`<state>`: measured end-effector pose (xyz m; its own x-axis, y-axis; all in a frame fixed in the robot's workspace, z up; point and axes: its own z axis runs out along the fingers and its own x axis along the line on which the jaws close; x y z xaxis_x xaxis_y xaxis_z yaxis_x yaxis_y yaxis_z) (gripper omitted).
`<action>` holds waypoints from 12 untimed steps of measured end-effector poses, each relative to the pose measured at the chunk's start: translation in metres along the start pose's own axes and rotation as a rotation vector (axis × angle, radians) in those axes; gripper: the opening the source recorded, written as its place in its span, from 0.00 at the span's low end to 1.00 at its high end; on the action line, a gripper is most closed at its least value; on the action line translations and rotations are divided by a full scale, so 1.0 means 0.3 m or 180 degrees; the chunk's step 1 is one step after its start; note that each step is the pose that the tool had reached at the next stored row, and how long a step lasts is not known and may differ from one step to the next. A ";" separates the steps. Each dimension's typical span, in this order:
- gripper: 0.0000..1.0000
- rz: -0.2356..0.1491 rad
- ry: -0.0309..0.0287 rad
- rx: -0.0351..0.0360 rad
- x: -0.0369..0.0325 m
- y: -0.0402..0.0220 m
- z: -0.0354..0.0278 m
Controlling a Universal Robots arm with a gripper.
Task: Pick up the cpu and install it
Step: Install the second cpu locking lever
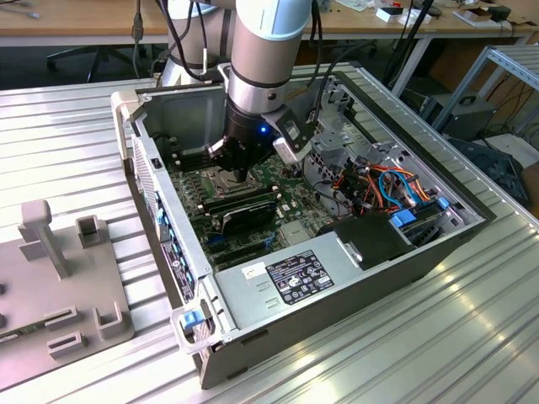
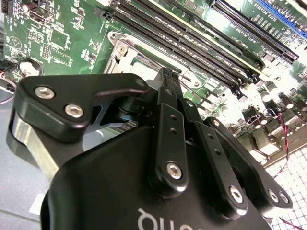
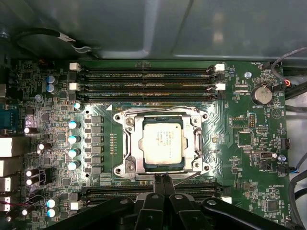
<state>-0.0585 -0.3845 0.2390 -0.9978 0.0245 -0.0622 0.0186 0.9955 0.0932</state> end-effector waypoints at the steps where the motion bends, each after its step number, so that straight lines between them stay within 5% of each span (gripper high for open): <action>1: 0.11 0.0000 0.0000 0.0000 0.000 0.000 0.000; 12: 0.11 -0.0001 -0.0006 0.0000 0.022 0.000 -0.001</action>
<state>-0.0652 -0.3845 0.2389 -0.9976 0.0245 -0.0641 0.0184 0.9955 0.0932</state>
